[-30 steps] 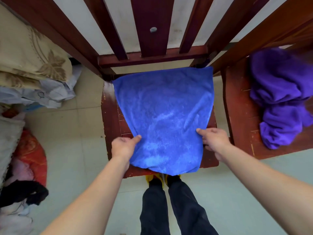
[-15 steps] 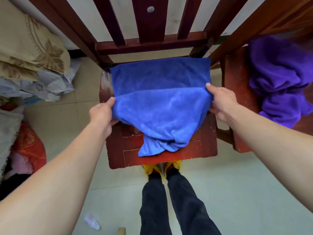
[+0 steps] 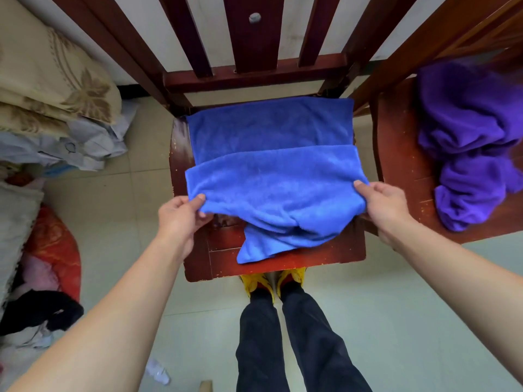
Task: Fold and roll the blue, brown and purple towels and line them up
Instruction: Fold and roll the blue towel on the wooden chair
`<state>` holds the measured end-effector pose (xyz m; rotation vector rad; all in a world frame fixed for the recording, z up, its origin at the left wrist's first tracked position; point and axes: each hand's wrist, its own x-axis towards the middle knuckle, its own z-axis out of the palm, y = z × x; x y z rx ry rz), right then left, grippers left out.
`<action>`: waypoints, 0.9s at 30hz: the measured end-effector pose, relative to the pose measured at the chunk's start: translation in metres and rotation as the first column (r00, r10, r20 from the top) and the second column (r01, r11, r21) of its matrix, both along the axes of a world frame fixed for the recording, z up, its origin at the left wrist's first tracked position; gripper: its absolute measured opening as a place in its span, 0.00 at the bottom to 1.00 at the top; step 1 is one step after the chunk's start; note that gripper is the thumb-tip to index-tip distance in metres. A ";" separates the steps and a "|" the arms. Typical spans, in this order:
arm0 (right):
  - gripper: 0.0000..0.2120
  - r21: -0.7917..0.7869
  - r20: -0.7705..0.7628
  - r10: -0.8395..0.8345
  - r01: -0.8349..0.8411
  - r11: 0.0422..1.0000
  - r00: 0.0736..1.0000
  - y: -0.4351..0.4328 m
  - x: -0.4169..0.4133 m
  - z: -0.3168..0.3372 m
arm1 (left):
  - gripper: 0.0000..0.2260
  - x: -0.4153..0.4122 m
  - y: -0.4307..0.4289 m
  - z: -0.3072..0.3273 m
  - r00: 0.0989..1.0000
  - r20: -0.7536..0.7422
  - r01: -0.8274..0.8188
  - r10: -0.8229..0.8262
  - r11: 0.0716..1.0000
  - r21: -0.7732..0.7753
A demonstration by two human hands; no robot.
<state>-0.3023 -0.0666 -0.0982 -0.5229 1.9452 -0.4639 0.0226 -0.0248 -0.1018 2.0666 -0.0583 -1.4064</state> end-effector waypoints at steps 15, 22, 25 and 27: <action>0.14 0.182 0.241 0.119 -0.166 0.969 0.963 -0.003 0.017 -0.014 | 0.05 -0.055 -0.019 -0.012 0.970 -0.209 0.127 -0.128 0.992 -0.017; 0.14 -0.141 -0.010 -0.103 0.100 0.985 0.995 0.007 0.003 -0.011 | 0.03 -0.042 -0.005 0.003 1.000 -0.028 -0.008 0.004 0.991 -0.132; 0.17 -0.205 -0.145 -0.070 0.039 0.978 0.987 0.000 -0.004 -0.006 | 0.05 -0.026 -0.005 0.016 0.997 -0.049 -0.062 0.056 0.989 -0.135; 0.16 -0.223 -0.208 0.015 -0.062 0.973 0.978 -0.014 -0.002 -0.003 | 0.04 -0.017 -0.016 0.021 0.999 0.028 -0.041 0.044 0.994 -0.104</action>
